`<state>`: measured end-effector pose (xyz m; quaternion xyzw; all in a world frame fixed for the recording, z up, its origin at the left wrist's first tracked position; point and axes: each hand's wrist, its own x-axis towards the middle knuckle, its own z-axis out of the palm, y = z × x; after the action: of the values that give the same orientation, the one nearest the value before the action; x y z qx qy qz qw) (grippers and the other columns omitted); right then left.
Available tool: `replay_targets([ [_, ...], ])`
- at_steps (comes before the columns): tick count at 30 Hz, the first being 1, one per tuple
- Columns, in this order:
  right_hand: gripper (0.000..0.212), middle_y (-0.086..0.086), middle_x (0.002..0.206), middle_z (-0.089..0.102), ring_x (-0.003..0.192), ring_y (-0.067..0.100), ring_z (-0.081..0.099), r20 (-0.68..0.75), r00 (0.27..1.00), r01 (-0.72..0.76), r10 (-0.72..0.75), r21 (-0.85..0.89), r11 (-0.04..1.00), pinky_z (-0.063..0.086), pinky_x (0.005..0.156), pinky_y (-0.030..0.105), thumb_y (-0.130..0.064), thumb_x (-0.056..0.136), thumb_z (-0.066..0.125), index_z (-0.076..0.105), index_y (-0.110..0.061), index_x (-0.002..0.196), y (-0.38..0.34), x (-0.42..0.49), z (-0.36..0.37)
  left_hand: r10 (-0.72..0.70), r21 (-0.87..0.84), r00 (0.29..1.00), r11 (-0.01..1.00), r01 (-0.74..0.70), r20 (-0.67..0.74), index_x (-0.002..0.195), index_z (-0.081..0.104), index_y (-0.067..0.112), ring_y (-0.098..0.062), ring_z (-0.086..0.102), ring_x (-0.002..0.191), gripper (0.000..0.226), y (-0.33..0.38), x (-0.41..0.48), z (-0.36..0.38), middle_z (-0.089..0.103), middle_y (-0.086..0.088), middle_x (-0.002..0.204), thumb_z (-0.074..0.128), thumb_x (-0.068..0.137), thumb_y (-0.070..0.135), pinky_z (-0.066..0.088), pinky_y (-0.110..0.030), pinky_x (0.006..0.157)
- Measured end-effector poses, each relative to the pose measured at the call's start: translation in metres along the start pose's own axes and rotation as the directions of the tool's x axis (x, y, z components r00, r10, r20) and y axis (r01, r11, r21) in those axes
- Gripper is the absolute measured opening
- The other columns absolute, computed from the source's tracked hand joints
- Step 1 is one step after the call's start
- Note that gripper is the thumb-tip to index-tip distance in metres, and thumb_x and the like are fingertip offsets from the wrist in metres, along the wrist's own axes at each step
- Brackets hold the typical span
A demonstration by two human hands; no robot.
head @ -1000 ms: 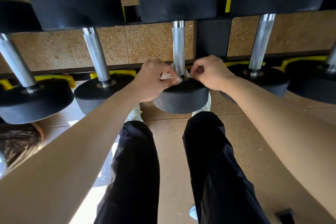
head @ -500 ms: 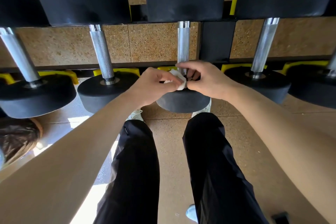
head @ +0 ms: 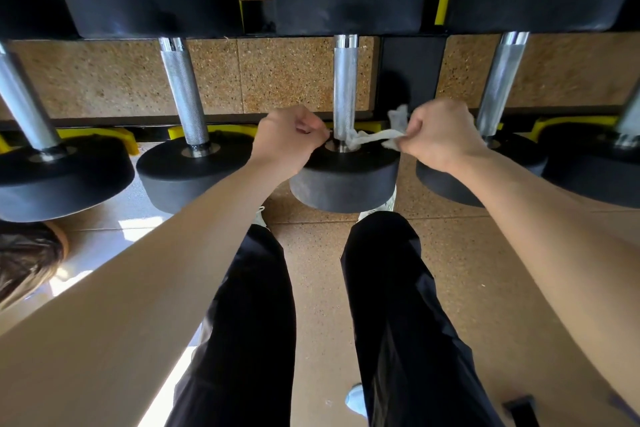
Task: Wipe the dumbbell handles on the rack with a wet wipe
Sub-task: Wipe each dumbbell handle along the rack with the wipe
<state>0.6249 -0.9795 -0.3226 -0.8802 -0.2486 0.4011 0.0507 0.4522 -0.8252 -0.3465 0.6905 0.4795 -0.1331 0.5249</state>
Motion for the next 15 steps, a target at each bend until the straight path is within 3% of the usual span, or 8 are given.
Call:
replay_targets([
  [3, 0.019, 0.003, 0.087, 0.068, 0.080, 0.019, 0.064, -0.085, 0.996, -0.035, 0.040, 0.063, 0.997, 0.044, 0.067, 0.026, -0.012, 0.075, 0.084, 0.066, -0.019, 0.075, -0.001, -0.001, -0.008, -0.004, -0.008, 1.000, 1.000, 0.004, -0.029, 0.088, 0.075, 0.021, 0.002, 0.066, 0.082, 0.008, 0.000, 0.002, 0.000, 0.073, 0.010, 0.087, 0.070, 0.088, 0.015, 0.053, -0.012, 0.073],
  [6, 0.015, 0.002, 0.093, 0.069, 0.083, 0.018, 0.065, -0.216, 0.975, -0.021, 0.052, 0.143, 0.989, 0.053, 0.067, 0.029, -0.011, 0.079, 0.080, 0.069, -0.016, 0.088, -0.007, -0.004, -0.016, -0.011, -0.037, 0.999, 0.999, 0.010, -0.030, 0.089, 0.076, 0.021, 0.005, 0.063, 0.077, 0.012, -0.001, 0.000, -0.004, 0.071, 0.014, 0.083, 0.068, 0.087, 0.012, 0.044, -0.004, 0.063],
  [8, 0.018, 0.000, 0.096, 0.071, 0.085, 0.015, 0.068, -0.264, 0.964, 0.012, 0.044, 0.207, 0.978, 0.058, 0.072, 0.031, -0.010, 0.081, 0.077, 0.070, -0.018, 0.095, -0.013, -0.008, -0.021, 0.001, -0.060, 0.999, 0.998, -0.003, -0.048, 0.090, 0.074, 0.023, 0.006, 0.062, 0.076, 0.014, 0.000, -0.004, -0.008, 0.070, 0.016, 0.083, 0.067, 0.089, 0.011, 0.043, -0.003, 0.064],
  [12, 0.037, -0.002, 0.102, 0.070, 0.081, 0.014, 0.072, -0.143, 0.990, 0.060, 0.004, 0.439, 0.896, 0.062, 0.069, 0.029, 0.000, 0.085, 0.069, 0.070, -0.022, 0.115, -0.034, -0.028, -0.021, 0.029, -0.162, 0.997, 0.986, -0.040, -0.065, 0.098, 0.072, 0.021, 0.012, 0.062, 0.073, 0.018, 0.001, -0.018, -0.023, 0.071, 0.012, 0.088, 0.065, 0.092, 0.006, 0.046, -0.007, 0.068],
  [15, 0.037, -0.002, 0.103, 0.071, 0.081, 0.017, 0.074, -0.031, 0.999, 0.027, -0.010, 0.635, 0.772, 0.061, 0.067, 0.026, 0.007, 0.087, 0.065, 0.074, -0.018, 0.112, -0.059, -0.044, -0.012, 0.043, -0.199, 0.995, 0.978, -0.061, -0.091, 0.089, 0.073, 0.020, -0.001, 0.067, 0.089, 0.029, -0.001, -0.032, -0.041, 0.071, 0.013, 0.093, 0.058, 0.090, -0.005, 0.055, -0.021, 0.083],
])
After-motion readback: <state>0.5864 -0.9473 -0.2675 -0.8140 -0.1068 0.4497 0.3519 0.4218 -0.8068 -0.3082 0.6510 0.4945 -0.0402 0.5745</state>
